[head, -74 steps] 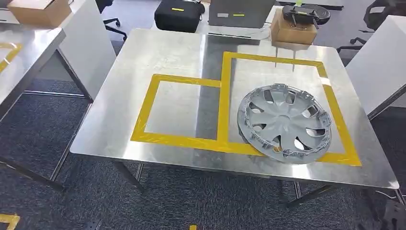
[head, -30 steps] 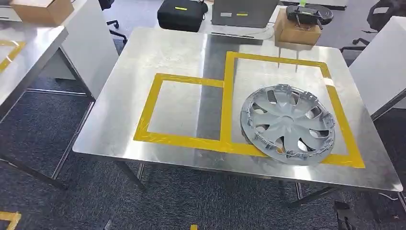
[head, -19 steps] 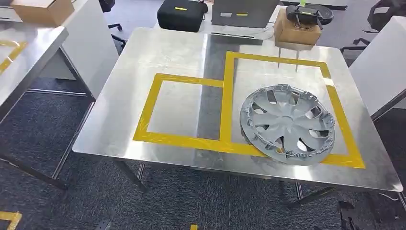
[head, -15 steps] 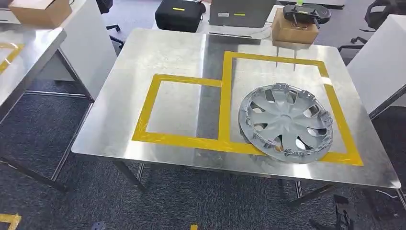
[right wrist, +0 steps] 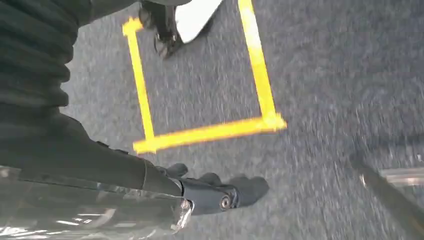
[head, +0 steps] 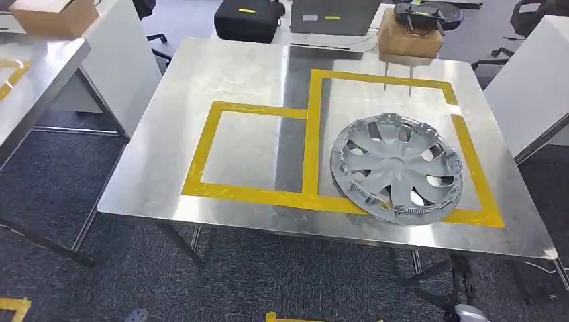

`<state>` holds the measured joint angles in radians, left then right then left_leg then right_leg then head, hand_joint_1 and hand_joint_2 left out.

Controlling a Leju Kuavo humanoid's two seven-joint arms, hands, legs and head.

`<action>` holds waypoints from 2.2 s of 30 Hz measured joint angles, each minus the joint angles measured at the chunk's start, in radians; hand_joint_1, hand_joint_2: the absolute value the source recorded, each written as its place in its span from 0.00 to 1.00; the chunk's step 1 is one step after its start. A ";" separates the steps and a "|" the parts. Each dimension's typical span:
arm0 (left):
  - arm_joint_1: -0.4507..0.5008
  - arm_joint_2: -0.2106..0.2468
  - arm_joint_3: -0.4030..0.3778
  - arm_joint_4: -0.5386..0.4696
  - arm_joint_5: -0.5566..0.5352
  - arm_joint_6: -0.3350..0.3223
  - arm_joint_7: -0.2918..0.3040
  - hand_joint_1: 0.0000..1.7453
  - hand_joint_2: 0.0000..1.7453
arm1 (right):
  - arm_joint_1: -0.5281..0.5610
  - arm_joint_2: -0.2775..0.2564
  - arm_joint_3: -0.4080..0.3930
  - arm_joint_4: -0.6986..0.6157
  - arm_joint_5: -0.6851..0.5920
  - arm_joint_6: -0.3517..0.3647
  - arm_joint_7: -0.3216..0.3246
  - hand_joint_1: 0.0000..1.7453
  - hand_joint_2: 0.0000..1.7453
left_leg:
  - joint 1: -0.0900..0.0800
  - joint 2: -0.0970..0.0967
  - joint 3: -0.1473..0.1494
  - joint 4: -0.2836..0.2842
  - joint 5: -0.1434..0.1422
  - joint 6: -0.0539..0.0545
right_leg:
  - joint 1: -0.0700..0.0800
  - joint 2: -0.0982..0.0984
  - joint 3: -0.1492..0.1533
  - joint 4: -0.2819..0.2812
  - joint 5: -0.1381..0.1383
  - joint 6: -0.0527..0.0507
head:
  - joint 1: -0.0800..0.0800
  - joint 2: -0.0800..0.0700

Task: Take the parts from the cabinet and place them on the table.

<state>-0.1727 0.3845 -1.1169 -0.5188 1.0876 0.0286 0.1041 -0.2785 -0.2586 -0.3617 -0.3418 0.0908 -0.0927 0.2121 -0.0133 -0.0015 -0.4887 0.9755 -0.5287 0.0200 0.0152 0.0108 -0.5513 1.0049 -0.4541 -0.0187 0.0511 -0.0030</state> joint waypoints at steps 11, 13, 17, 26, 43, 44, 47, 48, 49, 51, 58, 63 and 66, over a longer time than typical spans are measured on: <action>-0.006 0.008 -0.004 0.030 -0.001 0.023 0.000 0.00 0.00 | -0.019 0.010 0.083 0.003 -0.028 -0.016 0.020 0.00 1.00 | 0.049 0.009 -0.013 0.077 -0.031 -0.078 | -0.039 -0.029 -0.057 0.004 0.013 0.018 | -0.041 0.000; -0.007 -0.001 -0.003 0.031 0.002 0.018 -0.003 0.00 0.00 | -0.021 0.006 0.104 -0.003 -0.053 -0.015 0.019 0.00 1.00 | 0.040 0.007 -0.011 0.066 -0.038 -0.073 | -0.037 -0.025 -0.070 0.015 0.019 0.036 | -0.057 0.000; -0.006 -0.008 -0.003 0.035 0.011 0.022 -0.014 0.00 0.00 | -0.020 0.003 0.139 -0.004 -0.102 -0.015 0.011 0.00 1.00 | 0.040 0.004 -0.042 0.066 -0.023 -0.022 | -0.039 -0.023 -0.078 0.009 0.038 0.057 | -0.041 0.000; -0.005 -0.021 -0.004 0.041 0.005 0.016 -0.006 0.00 0.00 | -0.023 0.003 0.220 -0.010 -0.182 -0.025 0.035 0.00 1.00 | -0.008 0.001 -0.146 0.067 0.064 0.011 | -0.006 -0.016 -0.003 0.154 -0.102 0.002 | 0.004 0.000; -0.011 -0.036 -0.005 0.054 -0.002 0.029 0.003 0.00 0.00 | -0.040 -0.004 0.368 -0.023 -0.299 -0.058 0.061 0.00 1.00 | 0.056 0.011 -0.022 0.103 -0.037 -0.117 | -0.025 -0.030 -0.087 0.010 0.026 0.023 | -0.041 0.000; -0.011 -0.034 -0.005 0.055 -0.001 0.028 -0.002 0.00 0.00 | -0.040 -0.005 0.376 -0.024 -0.304 -0.056 0.059 0.00 1.00 | 0.050 0.010 -0.007 0.066 -0.056 -0.090 | -0.025 -0.031 -0.095 0.029 0.026 0.030 | -0.047 0.000; -0.008 -0.037 -0.005 0.056 -0.002 0.026 -0.005 0.00 0.00 | -0.040 -0.012 0.396 -0.025 -0.322 -0.061 0.058 0.00 1.00 | 0.046 0.009 -0.025 0.075 -0.045 -0.048 | -0.028 -0.031 -0.094 0.022 0.052 0.042 | -0.035 0.000; -0.009 -0.039 -0.004 0.056 -0.002 0.026 -0.006 0.00 0.00 | -0.037 -0.012 0.405 -0.025 -0.324 -0.061 0.059 0.00 1.00 | 0.048 0.011 -0.038 0.072 -0.032 -0.034 | -0.031 -0.029 -0.100 0.027 0.042 0.048 | -0.035 0.000; -0.010 -0.040 -0.005 0.056 -0.003 0.030 -0.005 0.00 0.00 | -0.036 -0.013 0.411 -0.024 -0.325 -0.064 0.063 0.00 1.00 | 0.047 0.008 -0.047 0.072 -0.022 -0.026 | -0.032 -0.026 -0.108 0.045 -0.002 0.053 | -0.034 0.000; -0.011 -0.042 -0.005 0.056 -0.003 0.031 -0.008 0.00 0.00 | -0.039 -0.015 0.420 -0.025 -0.335 -0.065 0.066 0.00 1.00 | 0.044 0.004 -0.076 0.073 0.002 -0.017 | -0.031 -0.020 -0.133 0.162 -0.126 0.059 | -0.021 0.000; -0.007 -0.035 -0.005 0.066 -0.014 -0.010 -0.003 0.00 0.00 | -0.039 -0.025 0.462 -0.020 -0.363 -0.056 0.047 0.00 1.00 | 0.024 -0.004 -0.156 0.074 0.072 -0.015 | -0.015 -0.012 0.060 0.077 -0.088 0.013 | 0.007 0.000; -0.005 -0.027 -0.005 0.079 -0.016 -0.014 -0.003 0.00 0.00 | -0.039 -0.043 0.477 -0.016 -0.365 -0.054 0.040 0.00 1.00 | 0.028 0.000 -0.162 0.051 0.124 -0.051 | -0.003 -0.011 0.101 -0.037 -0.090 0.007 | 0.010 0.000; -0.008 -0.026 -0.005 0.082 -0.016 -0.014 -0.003 0.00 0.00 | -0.039 -0.042 0.486 -0.015 -0.366 -0.053 0.039 0.00 1.00 | 0.030 0.001 -0.206 0.150 -0.024 -0.053 | -0.010 -0.019 0.062 -0.054 -0.044 -0.007 | -0.010 0.000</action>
<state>-0.1804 0.3590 -1.1215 -0.4372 1.0712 0.0141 0.1011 -0.3178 -0.3002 0.1240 -0.3567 -0.2754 -0.1461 0.2510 0.0162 -0.0001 -0.6946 1.1258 -0.5525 -0.0332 0.0054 -0.0078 -0.4898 0.9508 -0.4977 -0.0252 0.0416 -0.0031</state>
